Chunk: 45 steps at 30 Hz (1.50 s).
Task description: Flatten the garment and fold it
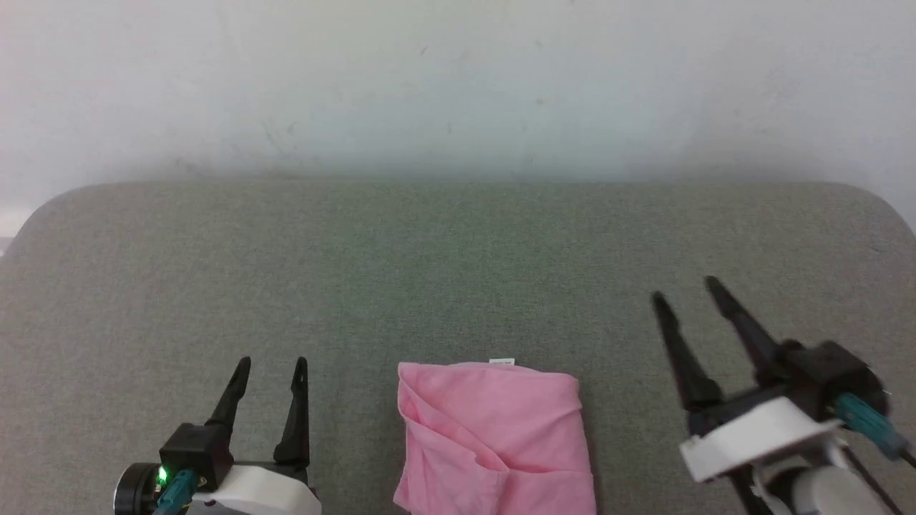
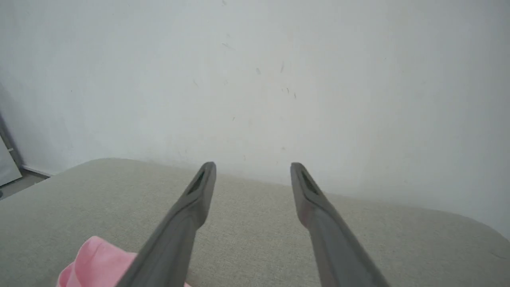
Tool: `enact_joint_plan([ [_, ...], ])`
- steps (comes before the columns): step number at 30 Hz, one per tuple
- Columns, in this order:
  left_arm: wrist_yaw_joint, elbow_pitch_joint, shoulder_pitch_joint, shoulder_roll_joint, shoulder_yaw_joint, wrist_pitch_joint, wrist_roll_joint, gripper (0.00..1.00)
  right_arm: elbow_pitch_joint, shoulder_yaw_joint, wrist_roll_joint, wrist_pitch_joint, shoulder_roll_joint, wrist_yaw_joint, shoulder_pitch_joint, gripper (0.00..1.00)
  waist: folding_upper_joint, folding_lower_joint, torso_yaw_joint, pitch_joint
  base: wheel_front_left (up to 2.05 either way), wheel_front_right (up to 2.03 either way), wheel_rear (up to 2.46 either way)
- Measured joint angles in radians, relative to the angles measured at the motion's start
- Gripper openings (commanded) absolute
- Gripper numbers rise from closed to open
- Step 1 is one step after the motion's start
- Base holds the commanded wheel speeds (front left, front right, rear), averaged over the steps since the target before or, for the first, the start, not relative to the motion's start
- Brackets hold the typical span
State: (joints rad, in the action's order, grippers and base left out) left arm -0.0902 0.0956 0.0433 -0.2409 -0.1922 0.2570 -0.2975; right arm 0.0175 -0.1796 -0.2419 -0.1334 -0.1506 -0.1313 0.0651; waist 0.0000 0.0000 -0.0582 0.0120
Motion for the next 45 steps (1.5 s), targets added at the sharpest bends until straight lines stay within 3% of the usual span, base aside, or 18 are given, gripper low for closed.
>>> enact_joint_plan([
  [6, 0.0, -0.007, 0.015, 0.003, 0.018, 0.0, 0.0, 1.0, -0.163, 0.176, 0.071, 0.048, 0.04, 0.0, -0.147, 1.0, 0.0, -0.0001, 0.017, 0.0, 0.0, 0.0, 0.0],
  [11, -0.009, -0.021, 0.015, 0.01, 0.044, 0.0, -0.001, 1.0, -0.199, 0.288, 0.048, 0.113, 0.073, 0.0, -0.217, 1.0, 0.0, 0.0, 0.024, -0.012, 0.0, 0.0, 0.0],
  [16, -0.017, -0.038, 0.015, 0.013, 0.068, 0.0, -0.001, 1.0, -0.087, 0.419, -0.107, 0.248, 0.088, 0.0, -0.228, 1.0, 0.0, 0.0, 0.029, -0.023, 0.0, 0.0, 0.0],
  [20, -0.016, -0.043, 0.015, 0.014, 0.079, 0.0, -0.001, 1.0, 0.076, 0.445, -0.281, 0.46, 0.092, 0.0, -0.201, 1.0, 0.0, 0.0, 0.02, -0.029, 0.0, 0.0, 0.0],
  [24, -0.008, -0.043, 0.014, 0.016, 0.078, 0.0, 0.0, 1.0, 0.186, 0.397, -0.465, 0.695, 0.094, 0.001, -0.153, 1.0, 0.0, 0.0001, 0.002, -0.034, 0.0, 0.0, 0.0],
  [27, -0.006, -0.04, 0.012, 0.02, 0.074, 0.0, 0.0, 1.0, 0.255, 0.325, -0.616, 0.805, 0.095, 0.001, -0.11, 1.0, 0.0, 0.0001, -0.013, -0.039, 0.0, 0.0, 0.0],
  [31, 0.002, -0.035, 0.01, 0.034, 0.066, 0.0, 0.008, 1.0, 0.327, 0.192, -0.758, 0.81, 0.097, 0.001, -0.04, 1.0, 0.0, 0.0001, -0.032, -0.045, 0.0, 0.0, 0.0],
  [36, 0.016, -0.021, -0.002, 0.047, 0.059, 0.0, 0.009, 1.0, 0.428, 0.055, -0.838, 0.784, 0.098, 0.001, 0.031, 1.0, 0.0, 0.0001, -0.055, -0.05, 0.0, 0.0, 0.0],
  [37, 0.019, -0.02, -0.005, 0.047, 0.059, 0.0, 0.009, 1.0, 0.445, 0.037, -0.842, 0.777, 0.098, 0.0, 0.043, 0.58, 0.0, 0.0001, -0.058, -0.051, 0.0, 0.0, 0.0],
  [38, 0.019, -0.019, -0.006, 0.048, 0.059, 0.0, 0.009, 1.0, 0.459, 0.023, -0.844, 0.769, 0.098, 0.0, 0.055, 0.24, 0.0, 0.0001, -0.062, -0.052, 0.0, 0.0, 0.0],
  [39, 0.02, -0.018, -0.007, 0.049, 0.059, 0.0, 0.01, 1.0, 0.47, 0.011, -0.847, 0.76, 0.098, 0.0, 0.065, 0.0, 0.0, 0.0001, -0.064, -0.053, 0.0, 0.0, 0.0],
  [45, 0.021, -0.014, -0.006, 0.051, 0.066, 0.0, 0.018, 1.0, 0.455, -0.063, -0.774, 0.714, 0.079, 0.0, 0.1, 0.0, 0.0, 0.0001, -0.055, -0.052, 0.0, 0.0, 0.0],
])
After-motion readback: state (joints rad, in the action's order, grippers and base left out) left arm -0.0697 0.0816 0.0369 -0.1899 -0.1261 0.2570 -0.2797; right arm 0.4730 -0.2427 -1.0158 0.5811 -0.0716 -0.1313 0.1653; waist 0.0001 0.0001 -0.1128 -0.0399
